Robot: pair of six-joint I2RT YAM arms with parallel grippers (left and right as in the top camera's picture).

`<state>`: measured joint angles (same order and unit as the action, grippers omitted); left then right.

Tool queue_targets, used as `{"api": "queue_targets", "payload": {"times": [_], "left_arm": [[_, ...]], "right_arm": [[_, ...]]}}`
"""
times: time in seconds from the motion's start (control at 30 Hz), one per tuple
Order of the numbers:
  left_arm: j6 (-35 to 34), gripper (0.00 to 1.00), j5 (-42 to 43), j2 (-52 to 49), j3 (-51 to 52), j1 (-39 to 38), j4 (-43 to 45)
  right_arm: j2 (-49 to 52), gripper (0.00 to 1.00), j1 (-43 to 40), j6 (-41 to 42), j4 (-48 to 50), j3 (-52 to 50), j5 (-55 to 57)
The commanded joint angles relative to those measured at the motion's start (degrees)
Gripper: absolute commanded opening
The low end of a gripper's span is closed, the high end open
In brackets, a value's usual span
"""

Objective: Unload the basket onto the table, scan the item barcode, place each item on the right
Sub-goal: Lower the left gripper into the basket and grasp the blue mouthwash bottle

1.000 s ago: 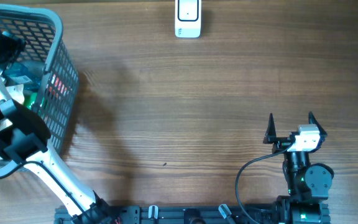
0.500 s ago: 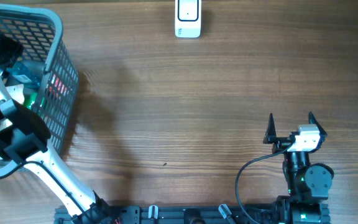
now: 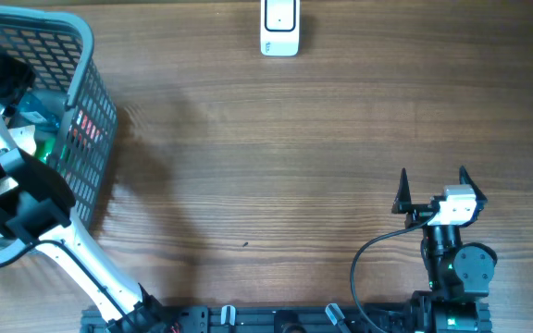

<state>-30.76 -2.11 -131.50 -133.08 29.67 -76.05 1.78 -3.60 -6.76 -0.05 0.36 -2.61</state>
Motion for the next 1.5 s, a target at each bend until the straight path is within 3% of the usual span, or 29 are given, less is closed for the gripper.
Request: {"api": "queue_targets", "payload": {"times": [0.0, 0.17, 0.2, 0.23, 0.27, 0.4, 0.77, 1.07, 1.23, 1.47], "left_arm": [[-0.17, 0.51, -0.57, 4.76, -0.02, -0.04, -0.02], [-0.17, 0.49, -0.61, 8.17, -0.02, -0.04, 0.2], [-0.17, 0.52, -0.63, 8.55, -0.02, -0.04, 0.2], [-0.17, 0.66, -0.61, 8.61, -0.02, -0.04, 0.13], [-0.17, 0.71, -0.81, 8.61, 0.0, -0.04, -0.13], [-0.2, 0.76, -3.15, 8.5, 0.0, -0.04, 0.02], [-1.49, 0.69, -3.39, 8.33, 0.0, -0.04, 1.6], [-1.49, 0.74, -3.37, 5.16, 0.0, -0.17, 1.7], [-1.51, 0.84, -3.37, 4.26, 0.0, -0.33, 2.05], [-1.9, 0.87, -3.37, 0.98, 0.0, -0.5, 1.86]], "right_arm": [[0.0, 1.0, -0.24, -0.59, 0.13, -0.04, -0.9], [0.0, 1.0, -0.24, -0.61, 0.13, -0.04, -0.9], [0.0, 1.0, -0.24, -0.59, 0.13, -0.04, -0.9], [0.0, 1.0, -0.24, -0.61, 0.13, -0.04, -0.9], [0.0, 1.0, -0.24, -0.59, 0.13, -0.04, -0.9], [0.0, 1.0, -0.24, -0.59, 0.13, -0.04, -0.9], [0.0, 1.0, -0.24, -0.59, 0.13, -0.04, -0.9], [0.0, 1.0, -0.22, -0.59, 0.13, -0.04, -0.9], [0.0, 1.0, -0.24, -0.59, 0.11, -0.04, -0.9], [0.0, 1.0, -0.24, -0.59, 0.13, -0.04, -0.9]]}}
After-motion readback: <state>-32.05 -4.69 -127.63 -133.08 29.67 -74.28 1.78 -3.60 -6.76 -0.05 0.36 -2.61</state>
